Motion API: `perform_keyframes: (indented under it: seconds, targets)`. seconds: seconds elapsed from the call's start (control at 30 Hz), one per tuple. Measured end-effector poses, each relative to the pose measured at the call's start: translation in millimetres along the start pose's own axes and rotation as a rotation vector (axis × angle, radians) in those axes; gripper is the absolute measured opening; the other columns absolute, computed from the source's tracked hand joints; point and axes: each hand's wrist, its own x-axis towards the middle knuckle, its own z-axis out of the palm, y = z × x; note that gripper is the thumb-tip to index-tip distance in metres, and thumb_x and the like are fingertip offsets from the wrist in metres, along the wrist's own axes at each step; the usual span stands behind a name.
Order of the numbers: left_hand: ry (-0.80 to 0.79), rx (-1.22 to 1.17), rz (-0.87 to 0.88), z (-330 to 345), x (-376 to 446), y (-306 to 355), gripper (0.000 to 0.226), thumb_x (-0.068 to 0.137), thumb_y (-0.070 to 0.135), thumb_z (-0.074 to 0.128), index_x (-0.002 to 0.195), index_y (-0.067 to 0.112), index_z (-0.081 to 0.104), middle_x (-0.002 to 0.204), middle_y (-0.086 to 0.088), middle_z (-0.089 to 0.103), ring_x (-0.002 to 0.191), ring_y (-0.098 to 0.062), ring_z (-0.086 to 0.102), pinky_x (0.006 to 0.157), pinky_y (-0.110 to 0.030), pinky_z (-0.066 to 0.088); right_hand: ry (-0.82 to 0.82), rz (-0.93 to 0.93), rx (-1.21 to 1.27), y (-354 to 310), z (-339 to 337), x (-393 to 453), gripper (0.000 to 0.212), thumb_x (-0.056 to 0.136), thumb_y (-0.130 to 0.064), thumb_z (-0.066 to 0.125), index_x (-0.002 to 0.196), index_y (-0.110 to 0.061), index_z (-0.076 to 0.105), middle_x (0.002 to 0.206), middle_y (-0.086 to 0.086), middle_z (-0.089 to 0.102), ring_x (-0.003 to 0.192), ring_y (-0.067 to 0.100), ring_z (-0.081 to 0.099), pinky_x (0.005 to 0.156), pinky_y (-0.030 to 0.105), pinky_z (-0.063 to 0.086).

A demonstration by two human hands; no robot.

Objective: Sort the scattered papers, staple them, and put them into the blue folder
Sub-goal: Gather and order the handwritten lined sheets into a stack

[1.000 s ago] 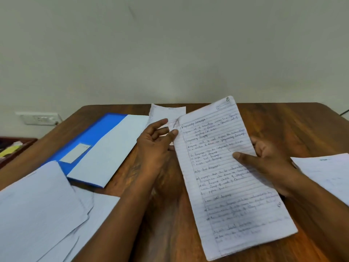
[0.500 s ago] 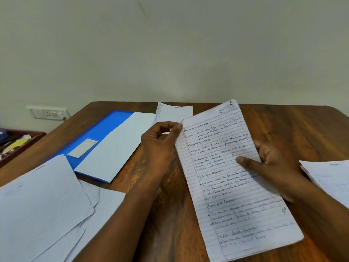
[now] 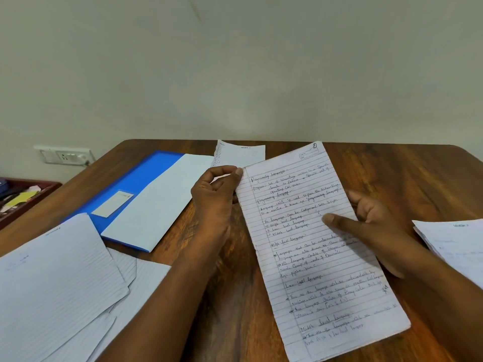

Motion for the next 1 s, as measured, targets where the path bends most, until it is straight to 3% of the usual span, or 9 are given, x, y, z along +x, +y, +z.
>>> perform_keyframes:
  seconds: [0.13, 0.27, 0.33, 0.6, 0.7, 1.0]
  targets:
    - [-0.007, 0.002, 0.009, -1, 1, -1, 0.009, 0.092, 0.012, 0.08, 0.1, 0.016, 0.079, 0.087, -0.003, 0.081, 0.08, -0.017, 0.074, 0.065, -0.033, 0.06, 0.047, -0.032, 0.059, 0, 2, 2, 0.045, 0.085, -0.012, 0.07, 0.129, -0.01, 0.06, 0.118, 0.005, 0.078, 0.11, 0.026, 0.074, 0.079, 0.027, 0.063]
    - [-0.014, -0.016, 0.022, 0, 3, -6, 0.012, 0.093, 0.011, 0.078, 0.105, 0.015, 0.082, 0.103, -0.001, 0.082, 0.098, -0.02, 0.077, 0.078, -0.038, 0.064, 0.099, -0.082, 0.061, 1, 6, 1, 0.065, 0.09, -0.004, 0.068, 0.148, -0.024, 0.047, 0.115, 0.008, 0.078, 0.106, 0.025, 0.076, 0.08, 0.034, 0.065]
    - [-0.019, -0.008, 0.03, 0, 4, -8, 0.015, 0.094, 0.013, 0.078, 0.108, 0.015, 0.082, 0.105, 0.001, 0.082, 0.101, -0.019, 0.077, 0.077, -0.036, 0.064, 0.103, -0.107, 0.033, 2, 7, 1, 0.073, 0.093, -0.001, 0.066, 0.154, -0.03, 0.04, 0.118, 0.006, 0.078, 0.108, 0.022, 0.075, 0.085, 0.036, 0.064]
    - [-0.118, 0.057, 0.034, -3, 8, -8, 0.018, 0.092, 0.012, 0.079, 0.11, 0.016, 0.082, 0.108, -0.001, 0.082, 0.097, -0.021, 0.079, 0.071, -0.034, 0.064, 0.138, -0.149, -0.103, 0, 1, 1, 0.061, 0.096, 0.004, 0.063, 0.149, -0.024, 0.051, 0.126, -0.028, 0.069, 0.121, 0.001, 0.066, 0.086, 0.017, 0.057]
    - [-0.132, 0.076, 0.036, -3, 7, -9, 0.02, 0.091, 0.012, 0.081, 0.11, 0.016, 0.082, 0.107, -0.002, 0.082, 0.098, -0.021, 0.079, 0.077, -0.039, 0.064, 0.143, -0.159, -0.137, 2, -2, 2, 0.059, 0.096, 0.003, 0.064, 0.149, -0.019, 0.052, 0.132, -0.021, 0.069, 0.124, 0.003, 0.065, 0.091, 0.019, 0.057]
    - [-0.149, 0.06, 0.064, -4, 7, -9, 0.019, 0.095, 0.003, 0.074, 0.112, 0.008, 0.079, 0.102, -0.001, 0.082, 0.093, -0.018, 0.079, 0.066, -0.026, 0.062, 0.18, -0.208, -0.131, 5, -3, 3, 0.062, 0.096, 0.005, 0.063, 0.151, -0.019, 0.05, 0.129, -0.016, 0.071, 0.122, 0.005, 0.066, 0.091, 0.02, 0.057]
